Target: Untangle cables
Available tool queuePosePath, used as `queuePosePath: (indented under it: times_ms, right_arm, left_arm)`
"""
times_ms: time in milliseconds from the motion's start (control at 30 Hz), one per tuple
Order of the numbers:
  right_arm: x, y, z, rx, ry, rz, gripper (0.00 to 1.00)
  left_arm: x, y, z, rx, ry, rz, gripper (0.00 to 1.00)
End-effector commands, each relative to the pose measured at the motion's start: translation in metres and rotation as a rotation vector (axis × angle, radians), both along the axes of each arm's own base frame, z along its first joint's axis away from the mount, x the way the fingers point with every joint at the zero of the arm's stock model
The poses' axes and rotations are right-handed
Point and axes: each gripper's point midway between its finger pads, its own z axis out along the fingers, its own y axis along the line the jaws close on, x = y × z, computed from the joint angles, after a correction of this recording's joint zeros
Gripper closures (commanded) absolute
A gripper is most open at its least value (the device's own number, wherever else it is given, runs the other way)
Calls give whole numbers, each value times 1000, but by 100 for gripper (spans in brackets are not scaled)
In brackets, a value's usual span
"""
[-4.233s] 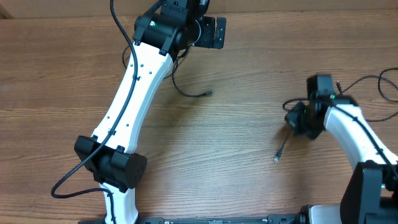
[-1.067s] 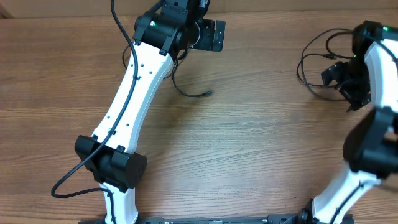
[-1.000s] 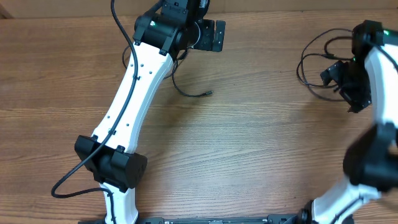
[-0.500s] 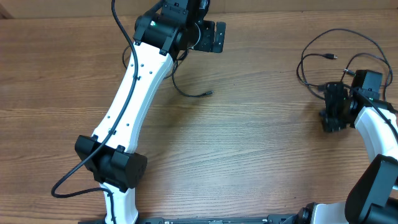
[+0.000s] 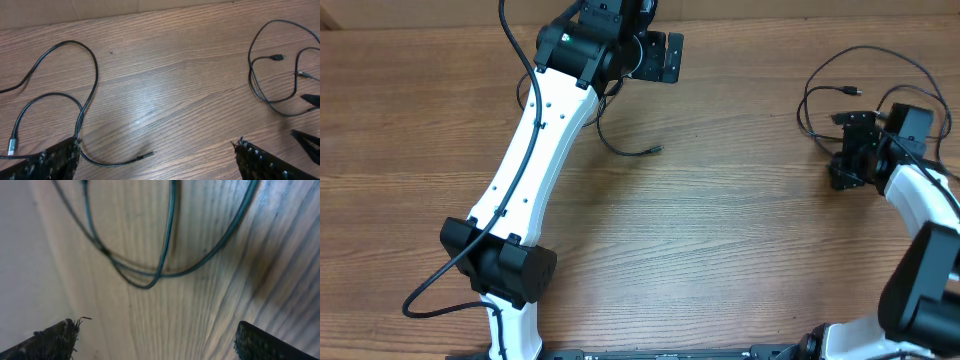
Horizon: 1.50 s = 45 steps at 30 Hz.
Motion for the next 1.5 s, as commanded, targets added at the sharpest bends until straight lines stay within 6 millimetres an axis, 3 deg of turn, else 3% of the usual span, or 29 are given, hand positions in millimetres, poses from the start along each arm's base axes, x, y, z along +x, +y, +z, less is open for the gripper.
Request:
queuePosePath:
  times_ms: [0, 100, 367, 733, 1033, 1200, 1367, 1467]
  right_arm:
    - [12, -2, -12, 3, -10, 9, 1]
    - [32, -7, 1, -35, -75, 47, 1]
    - [56, -24, 24, -132, -126, 68, 1]
    - [45, -24, -20, -98, 13, 53, 1]
    - [42, -38, -25, -165, 43, 11, 1]
    - [42, -34, -43, -135, 61, 27, 0]
    - [44, -22, -60, -69, 67, 61, 23]
    - [41, -21, -63, -64, 81, 62, 46]
  left_arm:
    - [3, -2, -4, 12, -4, -23, 0]
    - [3, -2, -4, 11, -4, -23, 0]
    - [3, -2, -4, 11, -4, -23, 0]
    - [3, -2, -4, 11, -3, -23, 0]
    - [3, -2, -4, 11, -4, -23, 1]
    - [3, -2, -3, 10, -7, -23, 0]
    - [5, -3, -2, 6, -16, -23, 1]
    - [5, -3, -1, 4, -19, -23, 0]
